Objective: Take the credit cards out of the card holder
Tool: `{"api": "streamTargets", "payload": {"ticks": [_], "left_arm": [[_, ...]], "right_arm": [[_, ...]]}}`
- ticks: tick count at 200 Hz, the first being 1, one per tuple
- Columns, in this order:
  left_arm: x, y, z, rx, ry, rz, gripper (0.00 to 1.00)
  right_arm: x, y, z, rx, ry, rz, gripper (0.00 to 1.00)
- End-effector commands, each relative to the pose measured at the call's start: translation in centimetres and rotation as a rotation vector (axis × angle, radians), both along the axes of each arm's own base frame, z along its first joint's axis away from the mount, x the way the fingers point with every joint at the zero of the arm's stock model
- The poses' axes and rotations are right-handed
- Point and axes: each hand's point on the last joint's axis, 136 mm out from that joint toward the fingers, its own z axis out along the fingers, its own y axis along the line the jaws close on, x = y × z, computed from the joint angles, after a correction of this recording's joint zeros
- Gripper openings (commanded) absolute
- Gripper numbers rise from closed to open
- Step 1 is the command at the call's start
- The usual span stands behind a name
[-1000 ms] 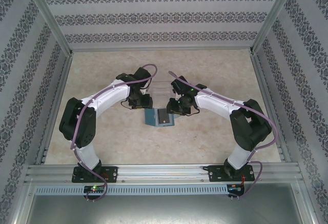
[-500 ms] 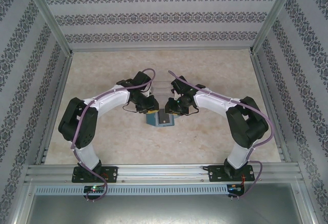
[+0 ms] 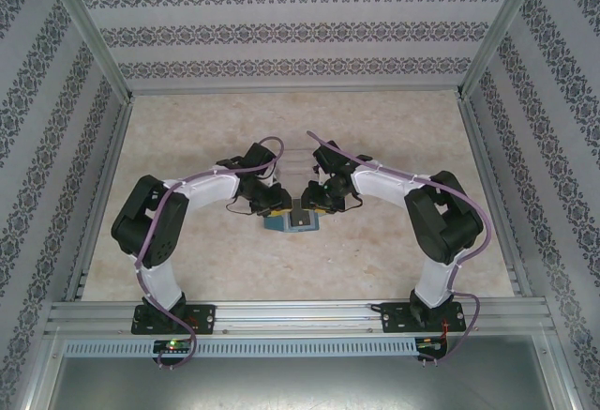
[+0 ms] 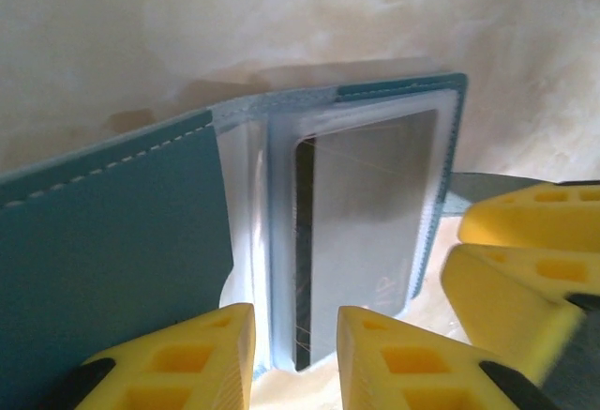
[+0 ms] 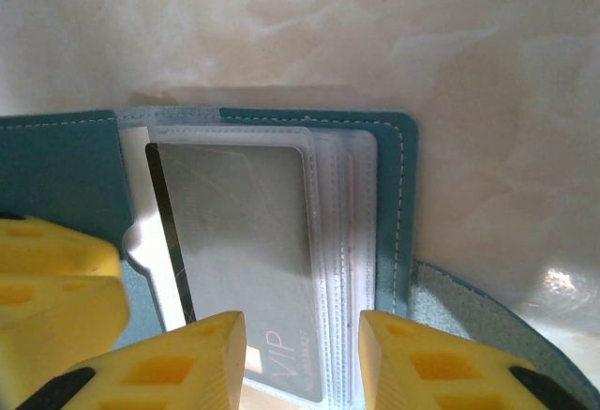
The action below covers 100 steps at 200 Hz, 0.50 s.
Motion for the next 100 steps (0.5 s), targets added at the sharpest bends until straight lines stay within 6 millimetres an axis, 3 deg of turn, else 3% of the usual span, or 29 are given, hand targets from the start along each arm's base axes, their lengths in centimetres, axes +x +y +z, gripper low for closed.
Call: {"api": "streamTargets", "payload": {"ticks": [1,100], "left_arm": [[0.5,-0.4,-0.9,-0.030,-0.011,0.009,0.29],[-0.3,0.2,-2.8,0.007,0.025,-0.011,0.31]], "right_arm": [[-0.1,-0.1,-0.8,0.001,0.013,0.017,0.39],[-0.8,-0.5,-2.5,-0.024,0.055,0.016,0.39]]}}
